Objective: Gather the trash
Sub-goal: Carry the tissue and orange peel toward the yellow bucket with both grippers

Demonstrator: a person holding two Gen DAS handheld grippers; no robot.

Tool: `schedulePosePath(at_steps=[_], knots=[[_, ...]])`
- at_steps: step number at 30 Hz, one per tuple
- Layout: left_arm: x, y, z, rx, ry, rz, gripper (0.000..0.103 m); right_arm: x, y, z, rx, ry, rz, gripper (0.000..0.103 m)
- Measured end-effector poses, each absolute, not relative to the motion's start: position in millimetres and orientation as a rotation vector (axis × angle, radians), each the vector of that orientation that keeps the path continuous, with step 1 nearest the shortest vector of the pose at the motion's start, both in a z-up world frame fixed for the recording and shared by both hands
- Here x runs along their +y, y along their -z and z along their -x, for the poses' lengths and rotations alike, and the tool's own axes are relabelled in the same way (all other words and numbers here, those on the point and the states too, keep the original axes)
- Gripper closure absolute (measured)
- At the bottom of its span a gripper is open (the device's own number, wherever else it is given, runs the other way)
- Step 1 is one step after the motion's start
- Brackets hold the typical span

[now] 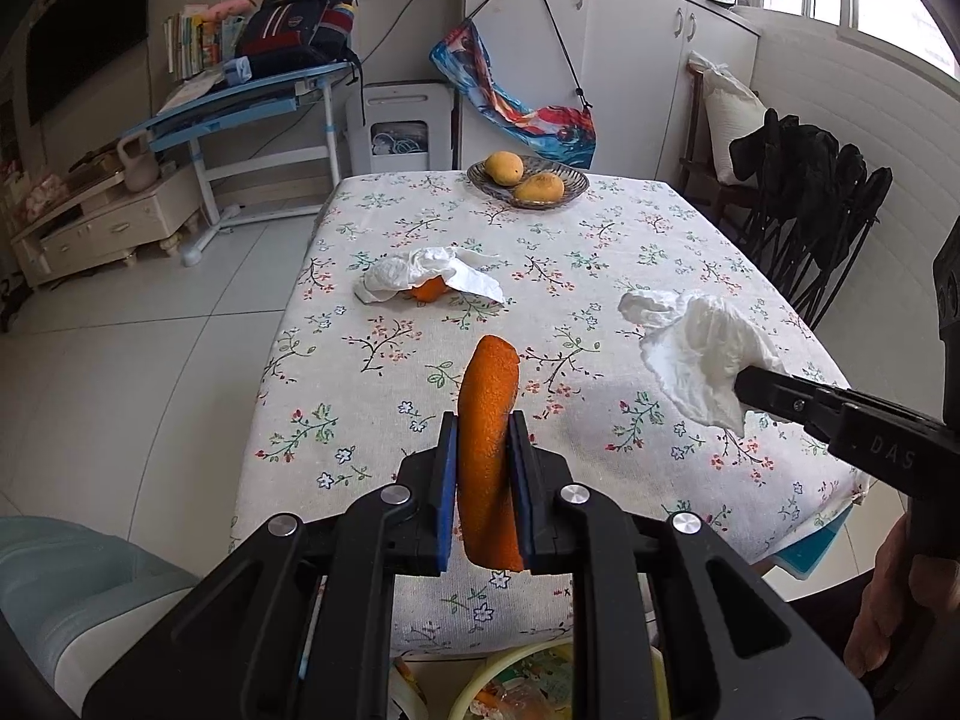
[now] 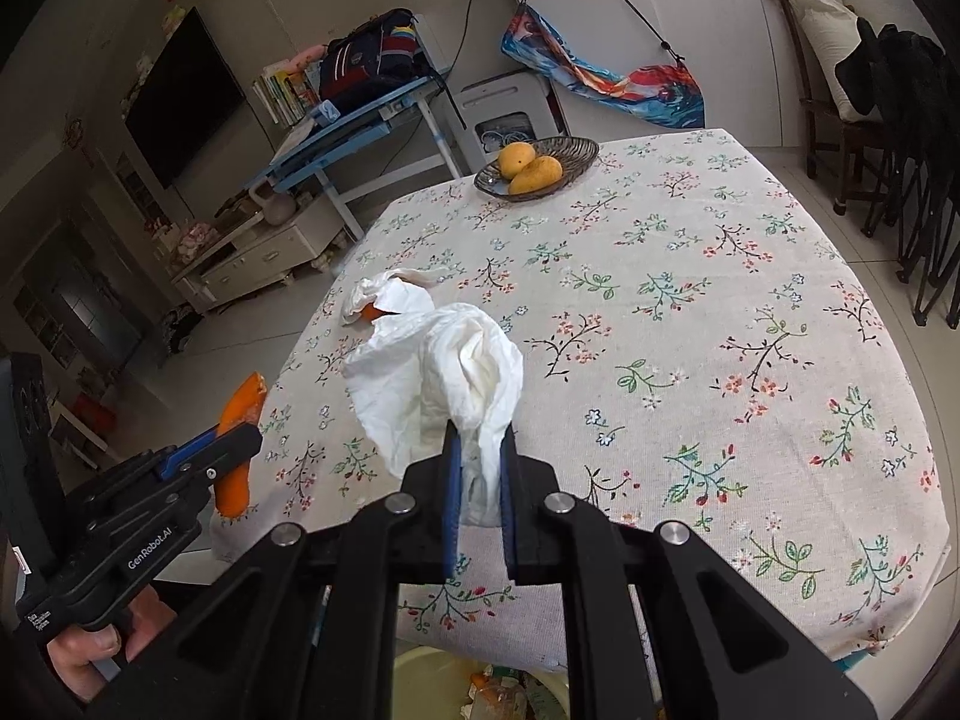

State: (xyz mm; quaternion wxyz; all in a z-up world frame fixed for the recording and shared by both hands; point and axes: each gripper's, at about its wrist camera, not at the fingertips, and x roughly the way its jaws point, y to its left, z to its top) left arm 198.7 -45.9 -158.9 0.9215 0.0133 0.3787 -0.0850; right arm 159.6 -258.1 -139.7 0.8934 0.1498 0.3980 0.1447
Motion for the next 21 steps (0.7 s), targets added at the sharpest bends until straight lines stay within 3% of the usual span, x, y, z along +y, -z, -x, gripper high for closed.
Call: schedulePosePath(at_steps=[21], knots=[[-44,156,-189,0.748,0.174,-0.027,0.087,-253,139,-134,0.816,-0.331,-0.294,0.091]])
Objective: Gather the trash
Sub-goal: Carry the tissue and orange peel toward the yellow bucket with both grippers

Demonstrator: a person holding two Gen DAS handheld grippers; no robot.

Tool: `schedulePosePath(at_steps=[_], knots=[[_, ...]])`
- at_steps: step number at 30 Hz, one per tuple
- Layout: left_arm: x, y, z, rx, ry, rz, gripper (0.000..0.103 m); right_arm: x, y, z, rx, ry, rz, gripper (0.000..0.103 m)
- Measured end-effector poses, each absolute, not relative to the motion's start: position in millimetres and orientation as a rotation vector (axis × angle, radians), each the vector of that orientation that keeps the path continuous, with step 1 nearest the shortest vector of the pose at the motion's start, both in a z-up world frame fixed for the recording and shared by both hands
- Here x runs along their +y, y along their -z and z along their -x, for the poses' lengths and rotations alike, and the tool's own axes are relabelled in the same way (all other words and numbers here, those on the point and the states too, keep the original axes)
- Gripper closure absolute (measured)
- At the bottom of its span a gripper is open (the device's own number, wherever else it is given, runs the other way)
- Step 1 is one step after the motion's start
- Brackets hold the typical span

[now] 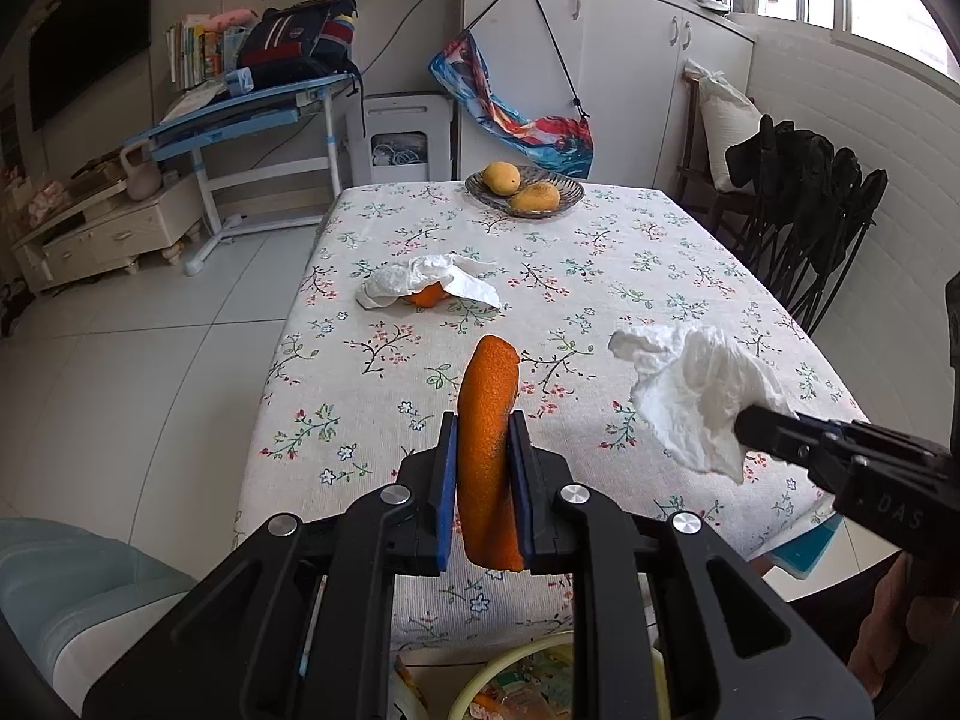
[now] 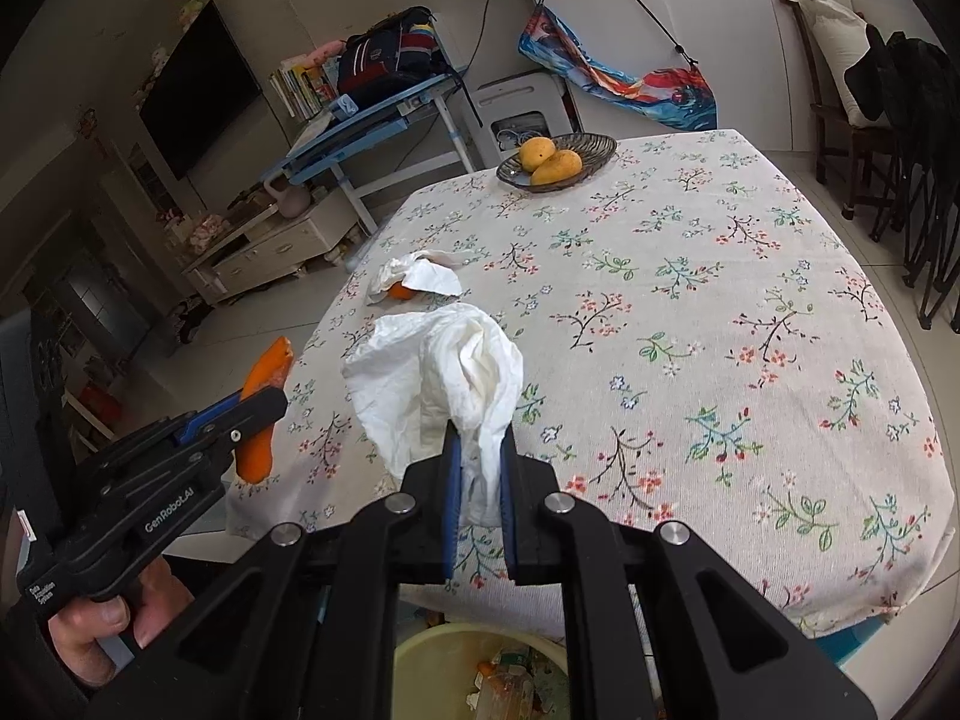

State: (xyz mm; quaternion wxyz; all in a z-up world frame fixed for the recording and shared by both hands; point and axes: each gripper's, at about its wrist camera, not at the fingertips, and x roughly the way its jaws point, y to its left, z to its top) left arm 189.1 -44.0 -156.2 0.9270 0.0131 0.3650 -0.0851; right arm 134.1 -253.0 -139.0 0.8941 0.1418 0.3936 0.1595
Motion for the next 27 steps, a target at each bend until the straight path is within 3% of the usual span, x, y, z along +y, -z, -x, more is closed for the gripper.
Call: schedulePosePath(at_steps=[27], knots=[[-32,158,-142,0.738,0.172,-0.005,0.087,-229,150,-52,0.890,-0.407,-0.222,0.089]])
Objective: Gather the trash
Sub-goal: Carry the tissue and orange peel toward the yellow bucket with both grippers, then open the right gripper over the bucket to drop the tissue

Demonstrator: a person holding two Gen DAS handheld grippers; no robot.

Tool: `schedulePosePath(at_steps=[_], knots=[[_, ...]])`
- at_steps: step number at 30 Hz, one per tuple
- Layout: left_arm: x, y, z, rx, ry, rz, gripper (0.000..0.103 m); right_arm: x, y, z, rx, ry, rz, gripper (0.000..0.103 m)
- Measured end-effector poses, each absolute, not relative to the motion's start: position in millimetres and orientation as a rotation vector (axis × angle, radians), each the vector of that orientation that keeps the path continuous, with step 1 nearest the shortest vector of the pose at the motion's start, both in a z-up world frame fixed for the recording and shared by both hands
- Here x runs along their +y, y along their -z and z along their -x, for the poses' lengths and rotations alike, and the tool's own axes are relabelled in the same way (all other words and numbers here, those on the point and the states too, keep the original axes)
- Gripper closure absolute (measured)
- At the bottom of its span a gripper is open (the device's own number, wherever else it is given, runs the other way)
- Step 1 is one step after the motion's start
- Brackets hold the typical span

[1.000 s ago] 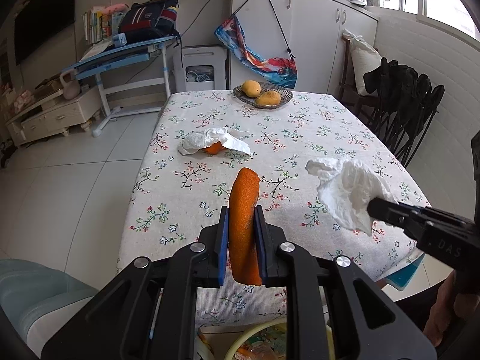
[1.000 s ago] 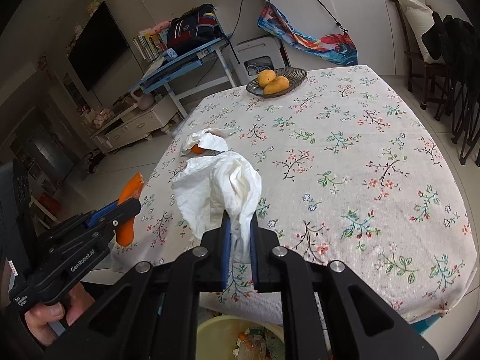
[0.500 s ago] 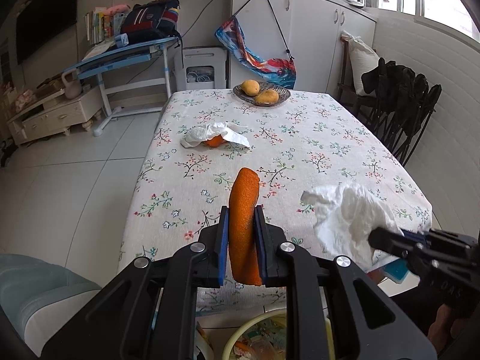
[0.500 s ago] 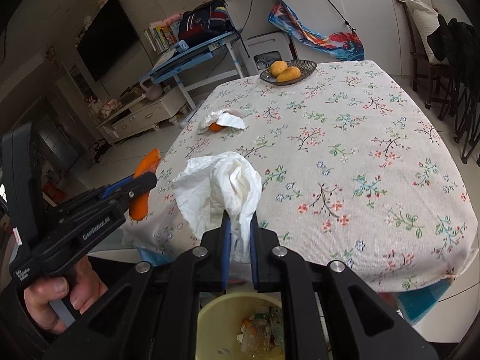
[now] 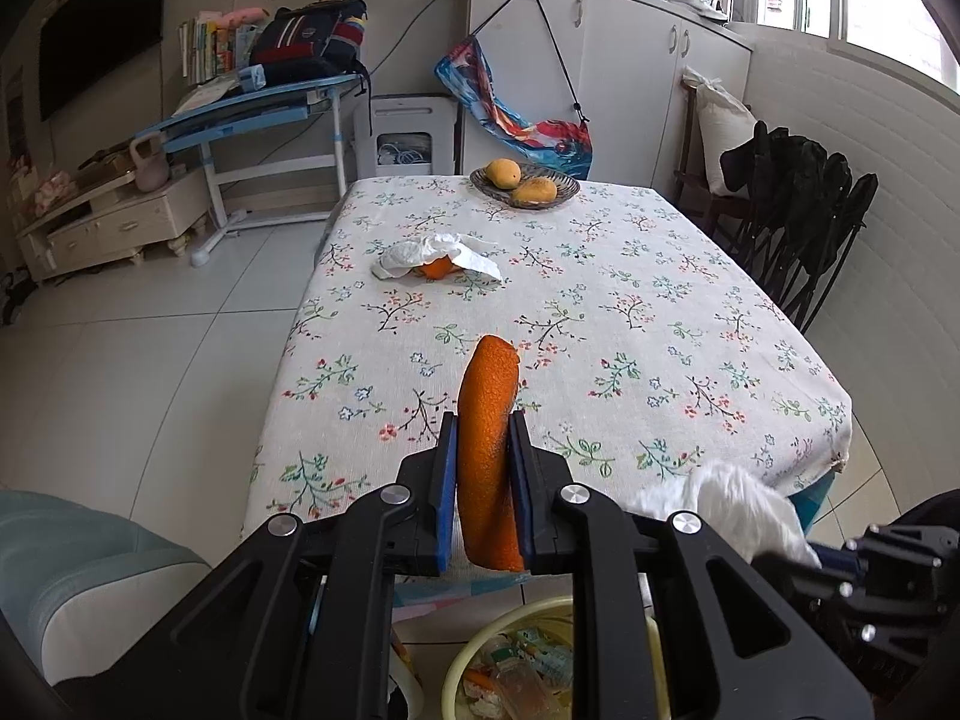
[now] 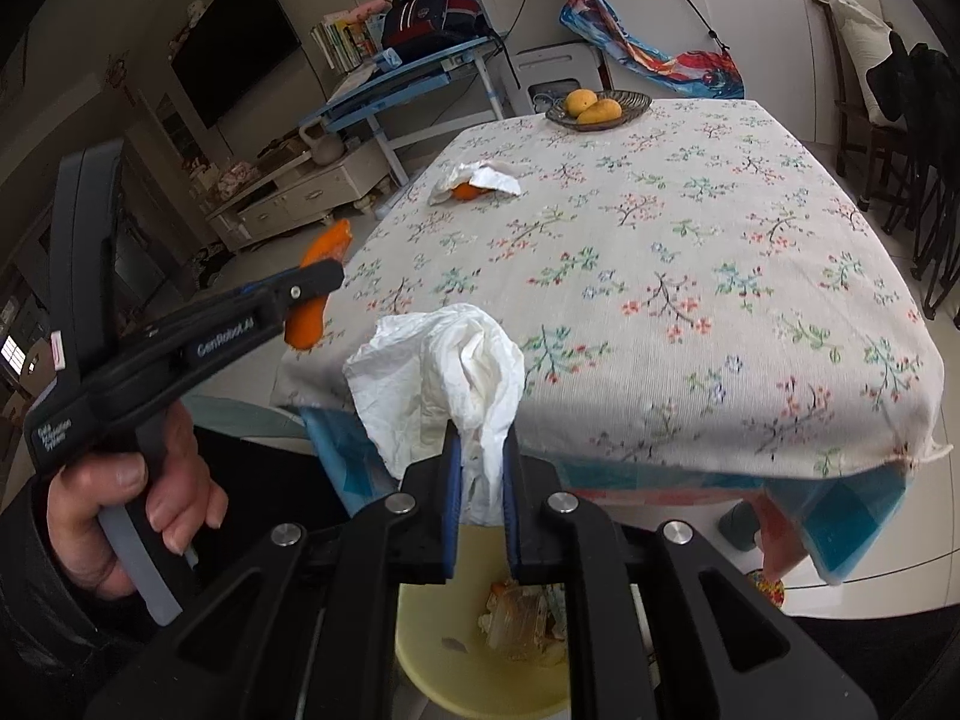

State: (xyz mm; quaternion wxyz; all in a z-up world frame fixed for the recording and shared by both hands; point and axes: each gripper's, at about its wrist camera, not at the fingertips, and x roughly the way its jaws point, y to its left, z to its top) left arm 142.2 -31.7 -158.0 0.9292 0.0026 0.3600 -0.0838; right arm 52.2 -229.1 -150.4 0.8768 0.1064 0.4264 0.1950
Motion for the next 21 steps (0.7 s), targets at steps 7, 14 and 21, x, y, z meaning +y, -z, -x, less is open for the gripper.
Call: schedulePosePath(at_steps=[7,14,21], knots=[[-28,158,-135,0.738,0.170,-0.002,0.087,-216,162,-34,0.951,-0.436,-0.170,0.089],[-26,159,-125,0.736,0.172,0.000,0.087,-202,177,-25,1.026,-0.450,-0.115,0.089],[-26,160,-113,0.734,0.176,0.001,0.087,-189,195,-19,1.112,-0.459,-0.052,0.089]])
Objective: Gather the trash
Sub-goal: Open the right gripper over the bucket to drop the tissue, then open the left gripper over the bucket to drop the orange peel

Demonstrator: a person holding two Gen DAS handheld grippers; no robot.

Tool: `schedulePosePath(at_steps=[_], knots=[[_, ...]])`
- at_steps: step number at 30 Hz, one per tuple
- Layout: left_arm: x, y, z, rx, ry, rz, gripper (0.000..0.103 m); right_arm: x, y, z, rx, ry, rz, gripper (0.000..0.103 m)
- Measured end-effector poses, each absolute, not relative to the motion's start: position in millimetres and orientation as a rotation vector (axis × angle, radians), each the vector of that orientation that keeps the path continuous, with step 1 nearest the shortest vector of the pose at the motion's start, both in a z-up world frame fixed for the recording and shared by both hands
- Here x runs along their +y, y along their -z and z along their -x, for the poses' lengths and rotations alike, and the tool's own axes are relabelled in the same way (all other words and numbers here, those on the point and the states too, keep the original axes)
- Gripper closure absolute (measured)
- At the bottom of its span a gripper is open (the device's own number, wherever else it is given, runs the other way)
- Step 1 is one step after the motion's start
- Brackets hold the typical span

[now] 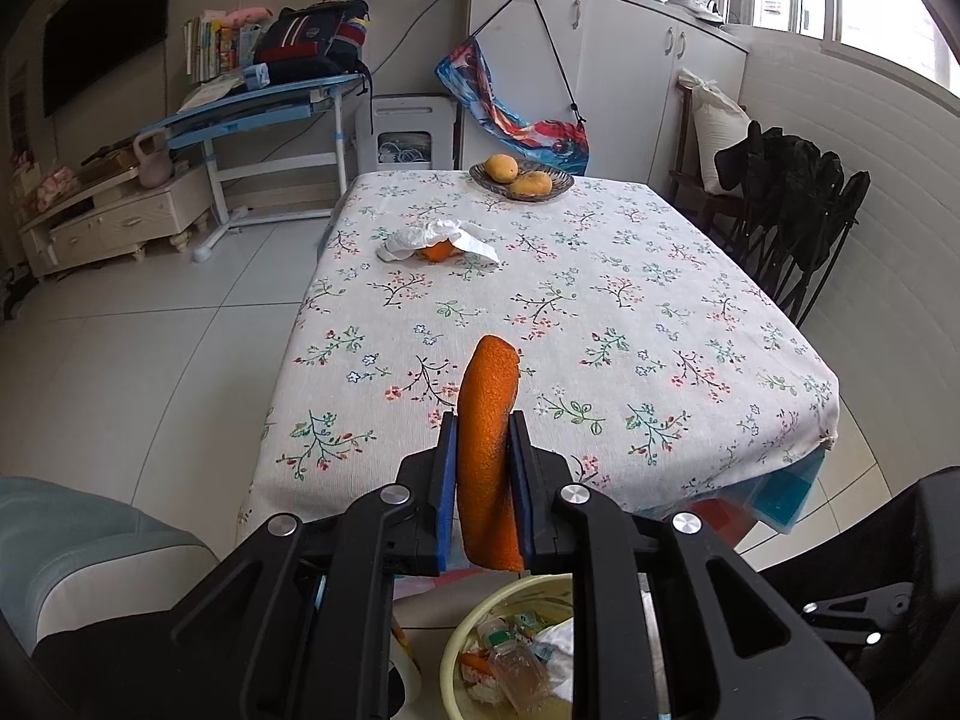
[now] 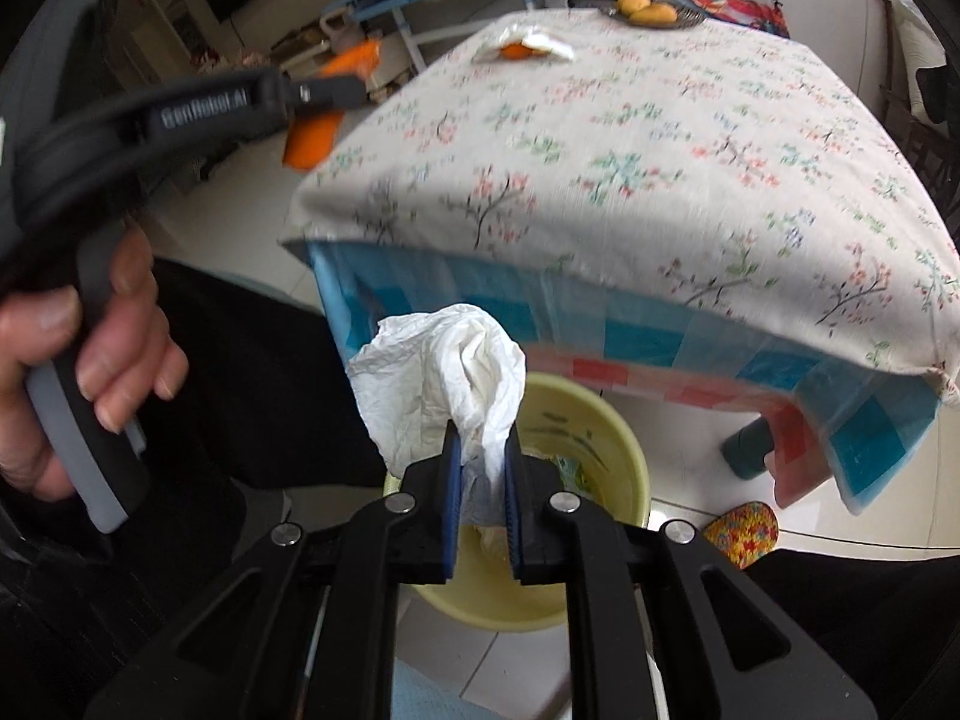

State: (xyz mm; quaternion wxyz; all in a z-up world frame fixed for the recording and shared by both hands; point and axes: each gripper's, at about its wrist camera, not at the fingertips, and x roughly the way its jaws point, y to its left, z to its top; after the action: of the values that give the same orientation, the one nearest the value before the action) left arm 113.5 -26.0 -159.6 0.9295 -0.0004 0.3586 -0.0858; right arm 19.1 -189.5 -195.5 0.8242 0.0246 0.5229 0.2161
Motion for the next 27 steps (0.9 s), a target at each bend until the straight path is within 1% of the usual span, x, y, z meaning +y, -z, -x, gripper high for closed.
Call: schedulePosePath(at_steps=[6,8,10,12,14,16,19,21,25,27], knots=[[-28,157,-112,0.736,0.182,0.001,0.087,-180,207,-17,1.159,-0.459,0.003,0.088],[-28,157,-112,0.736,0.185,0.000,0.087,-180,209,-18,1.168,-0.456,0.008,0.086],[-29,157,-112,0.736,0.186,-0.001,0.087,-180,210,-18,1.174,-0.450,0.009,0.080],[-29,157,-112,0.736,0.188,0.000,0.087,-180,211,-19,1.179,-0.449,0.011,0.078],[-30,157,-111,0.736,0.190,0.001,0.087,-180,213,-20,1.186,-0.447,0.015,0.073],[-30,156,-111,0.735,0.192,0.000,0.087,-181,212,-21,1.186,-0.440,0.015,0.057],[-32,157,-110,0.735,0.195,-0.002,0.087,-184,211,-22,1.179,-0.431,0.001,0.047],[-32,157,-110,0.735,0.197,-0.003,0.087,-188,210,-23,1.174,-0.422,-0.017,0.046],[-34,158,-108,0.734,0.202,-0.008,0.087,-193,205,-25,1.143,-0.399,-0.045,0.039],[-35,159,-107,0.734,0.205,-0.011,0.087,-198,201,-26,1.120,-0.387,-0.067,0.039]])
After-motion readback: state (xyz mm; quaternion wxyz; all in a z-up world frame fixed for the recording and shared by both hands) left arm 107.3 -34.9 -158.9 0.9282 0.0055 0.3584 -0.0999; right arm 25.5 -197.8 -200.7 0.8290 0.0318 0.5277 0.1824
